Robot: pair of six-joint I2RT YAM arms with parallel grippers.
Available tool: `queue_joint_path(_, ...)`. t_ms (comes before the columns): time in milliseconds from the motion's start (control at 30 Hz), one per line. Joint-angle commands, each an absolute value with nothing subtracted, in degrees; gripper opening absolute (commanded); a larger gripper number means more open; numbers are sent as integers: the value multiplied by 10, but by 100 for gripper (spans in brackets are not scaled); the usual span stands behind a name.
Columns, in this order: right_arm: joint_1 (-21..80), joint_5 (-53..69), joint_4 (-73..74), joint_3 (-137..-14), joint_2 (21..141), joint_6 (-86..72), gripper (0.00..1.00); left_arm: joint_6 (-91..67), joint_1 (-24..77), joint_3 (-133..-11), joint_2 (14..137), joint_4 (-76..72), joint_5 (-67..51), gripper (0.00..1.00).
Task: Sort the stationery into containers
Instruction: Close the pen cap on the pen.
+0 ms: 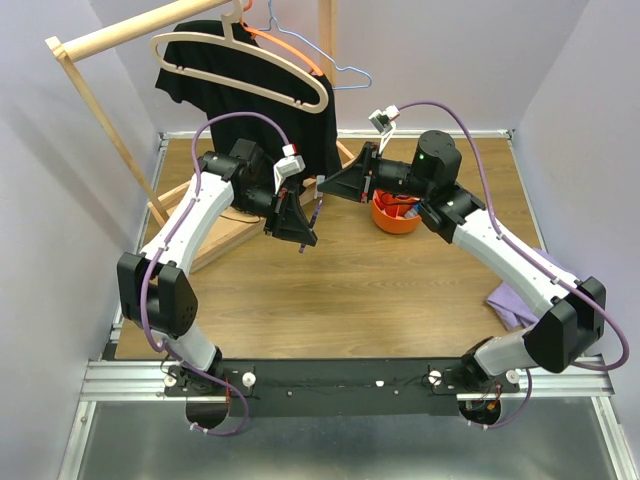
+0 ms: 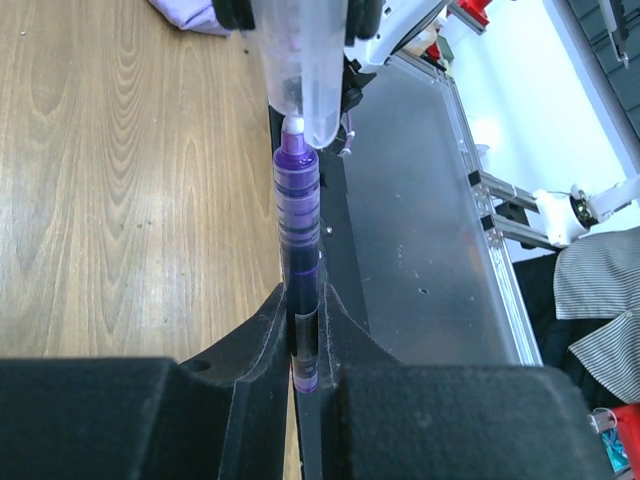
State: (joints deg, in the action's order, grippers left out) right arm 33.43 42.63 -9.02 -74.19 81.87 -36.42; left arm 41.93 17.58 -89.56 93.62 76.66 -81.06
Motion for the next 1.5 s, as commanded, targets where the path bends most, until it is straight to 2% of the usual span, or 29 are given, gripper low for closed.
queue_joint_path(0,338,411,-94,-741,813,-359,1,428,170,-917,945,828,-838,0)
queue_joint_path(1467,338,381,-84,-744,804,-348,1,418,161,-910,942,818,-840,0)
